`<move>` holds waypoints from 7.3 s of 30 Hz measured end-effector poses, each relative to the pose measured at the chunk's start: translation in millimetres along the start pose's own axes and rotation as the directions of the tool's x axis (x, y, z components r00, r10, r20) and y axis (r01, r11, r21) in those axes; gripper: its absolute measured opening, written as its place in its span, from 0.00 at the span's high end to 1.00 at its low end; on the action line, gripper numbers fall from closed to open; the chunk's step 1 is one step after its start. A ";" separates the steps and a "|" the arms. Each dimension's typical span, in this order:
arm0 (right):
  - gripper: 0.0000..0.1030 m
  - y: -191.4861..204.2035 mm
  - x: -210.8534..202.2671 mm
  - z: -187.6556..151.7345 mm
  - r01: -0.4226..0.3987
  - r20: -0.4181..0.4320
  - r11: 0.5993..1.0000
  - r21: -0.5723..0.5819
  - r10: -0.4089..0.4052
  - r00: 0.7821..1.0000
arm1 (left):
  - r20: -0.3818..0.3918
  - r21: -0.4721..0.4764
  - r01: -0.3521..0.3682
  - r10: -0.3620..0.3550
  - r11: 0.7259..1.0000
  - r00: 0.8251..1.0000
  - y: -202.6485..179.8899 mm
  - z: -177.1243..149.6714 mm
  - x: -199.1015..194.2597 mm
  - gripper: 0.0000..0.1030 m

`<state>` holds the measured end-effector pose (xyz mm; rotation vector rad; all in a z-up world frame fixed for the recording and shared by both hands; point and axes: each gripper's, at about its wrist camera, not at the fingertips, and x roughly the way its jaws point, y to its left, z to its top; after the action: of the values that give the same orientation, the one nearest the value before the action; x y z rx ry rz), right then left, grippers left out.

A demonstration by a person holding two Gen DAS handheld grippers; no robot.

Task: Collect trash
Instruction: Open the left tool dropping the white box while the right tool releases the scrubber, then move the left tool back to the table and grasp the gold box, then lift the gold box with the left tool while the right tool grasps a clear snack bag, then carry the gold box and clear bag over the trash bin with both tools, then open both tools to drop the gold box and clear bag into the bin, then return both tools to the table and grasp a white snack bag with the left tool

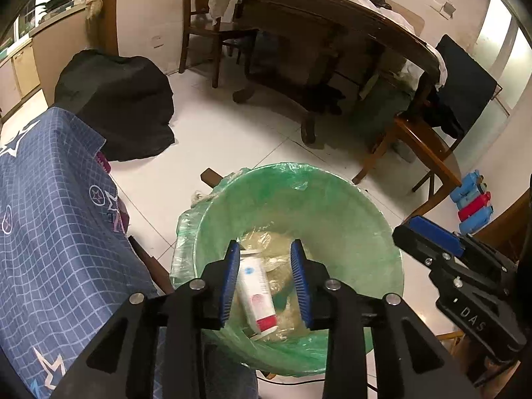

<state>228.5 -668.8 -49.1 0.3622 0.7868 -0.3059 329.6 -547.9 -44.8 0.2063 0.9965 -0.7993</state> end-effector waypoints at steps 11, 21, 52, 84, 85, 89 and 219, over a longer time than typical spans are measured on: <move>0.41 7.5 -9.8 -5.7 0.001 0.043 1.000 -0.008 -0.001 0.999 | 0.014 -0.013 -0.015 0.015 1.000 1.000 4.8 -11.8 -14.3 0.51; 0.15 90.2 -60.5 -36.7 -0.074 0.193 0.978 -0.197 0.113 0.975 | 0.127 -0.069 -0.089 0.097 0.994 0.987 74.5 -63.7 -100.9 0.22; 0.12 338.6 12.8 -83.3 -0.532 -0.169 0.760 -0.372 0.508 0.845 | 0.056 -0.685 -0.365 0.545 0.630 0.837 452.0 -277.3 -306.3 0.59; 0.51 446.3 81.5 -32.4 -0.503 -0.229 0.799 -0.330 0.449 0.864 | 0.132 -0.675 -0.337 0.556 0.657 0.821 413.4 -326.1 -338.3 0.76; 0.51 442.6 73.9 -34.4 -0.502 -0.208 0.796 -0.339 0.457 0.865 | 0.139 -0.676 -0.332 0.557 0.657 0.819 413.6 -328.8 -341.3 0.76; 0.51 427.0 37.6 -48.0 -0.459 -0.097 0.791 -0.405 0.462 0.881 | 0.170 -0.681 -0.327 0.576 0.655 0.799 405.3 -334.8 -356.6 0.77; 0.18 157.6 -64.4 -39.7 -0.259 0.117 0.925 -0.279 0.300 0.947 | 0.226 -0.290 -0.138 0.208 0.947 0.952 186.4 -135.6 -180.8 0.53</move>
<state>223.2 -502.4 4.0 0.1955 0.5994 0.0397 313.5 -257.6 -8.4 -0.0445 0.8204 -0.5046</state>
